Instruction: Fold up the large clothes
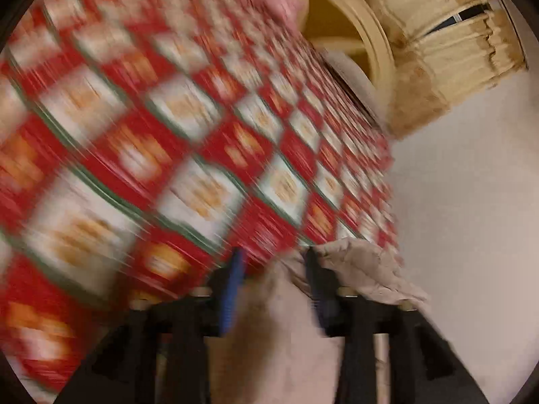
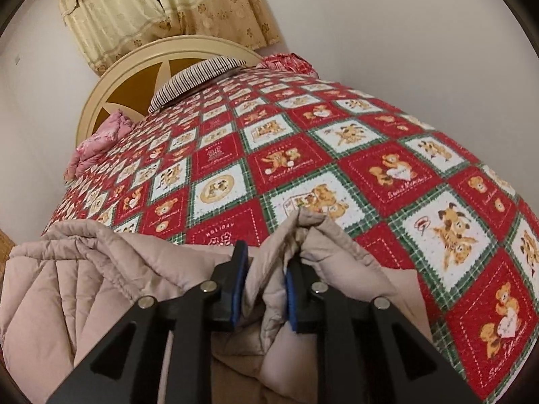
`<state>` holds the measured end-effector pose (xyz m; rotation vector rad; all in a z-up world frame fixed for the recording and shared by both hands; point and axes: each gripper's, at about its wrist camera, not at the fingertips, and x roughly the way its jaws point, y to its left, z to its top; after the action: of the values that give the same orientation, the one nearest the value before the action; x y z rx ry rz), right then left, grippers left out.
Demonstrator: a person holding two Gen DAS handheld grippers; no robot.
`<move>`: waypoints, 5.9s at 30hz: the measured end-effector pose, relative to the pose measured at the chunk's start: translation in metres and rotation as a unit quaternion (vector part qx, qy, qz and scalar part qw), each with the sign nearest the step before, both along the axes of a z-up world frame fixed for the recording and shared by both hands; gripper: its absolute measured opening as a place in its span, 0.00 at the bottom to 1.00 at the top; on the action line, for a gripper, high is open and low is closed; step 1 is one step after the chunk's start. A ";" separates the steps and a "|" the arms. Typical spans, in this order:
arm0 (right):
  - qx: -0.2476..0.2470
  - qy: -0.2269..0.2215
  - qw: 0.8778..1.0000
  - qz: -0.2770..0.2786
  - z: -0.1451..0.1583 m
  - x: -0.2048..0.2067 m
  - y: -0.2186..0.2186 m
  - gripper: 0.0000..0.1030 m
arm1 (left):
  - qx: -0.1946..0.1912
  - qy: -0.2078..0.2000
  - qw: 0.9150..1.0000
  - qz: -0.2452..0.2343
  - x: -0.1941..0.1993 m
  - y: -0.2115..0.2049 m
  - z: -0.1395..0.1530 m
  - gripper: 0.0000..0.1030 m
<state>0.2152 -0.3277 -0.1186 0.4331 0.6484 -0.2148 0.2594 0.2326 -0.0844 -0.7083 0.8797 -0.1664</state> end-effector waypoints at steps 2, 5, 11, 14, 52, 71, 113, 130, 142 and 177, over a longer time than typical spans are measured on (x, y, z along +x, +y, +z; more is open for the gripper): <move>0.010 -0.002 1.000 0.001 0.000 -0.001 -0.002 0.23 | 0.050 -0.035 0.998 0.017 -0.015 0.000 0.030 0.55; 0.038 -0.014 0.999 0.006 0.012 -0.007 -0.007 0.29 | 0.134 -0.081 0.987 -0.023 -0.033 -0.035 0.067 0.56; -0.024 -0.129 0.991 0.014 0.089 -0.081 0.029 0.51 | 0.201 -0.166 0.951 -0.164 -0.040 -0.162 0.082 0.60; -0.066 -0.162 0.983 0.059 0.118 -0.115 0.065 0.59 | 0.207 -0.182 0.934 -0.226 -0.037 -0.225 0.068 0.60; -0.129 0.038 0.989 0.064 0.031 -0.031 0.051 0.35 | 0.271 -0.115 0.931 -0.215 0.066 -0.325 -0.068 0.81; -0.159 0.056 0.985 0.047 -0.014 -0.024 0.044 0.31 | 0.216 -0.157 0.940 -0.211 -0.005 -0.238 -0.013 0.84; -0.114 0.003 0.977 0.179 -0.018 -0.061 0.238 0.26 | -0.023 -0.069 0.997 -0.012 -0.061 -0.098 -0.076 0.88; -0.082 0.009 0.979 0.188 -0.023 -0.053 0.230 0.27 | -0.063 -0.092 0.994 0.000 -0.005 -0.115 -0.078 0.60; -0.012 0.064 0.982 0.177 -0.021 -0.048 0.238 0.28 | -0.038 -0.178 0.978 -0.100 -0.022 -0.116 -0.015 0.28; 0.235 -0.024 0.953 0.190 0.019 -0.148 0.077 0.28 | 0.308 -0.338 0.820 -0.345 -0.116 -0.288 0.028 0.29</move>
<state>0.0668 -0.2505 -0.0993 0.7562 0.7222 0.3252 0.1431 -0.0555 -0.0563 0.3195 0.4066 -0.7027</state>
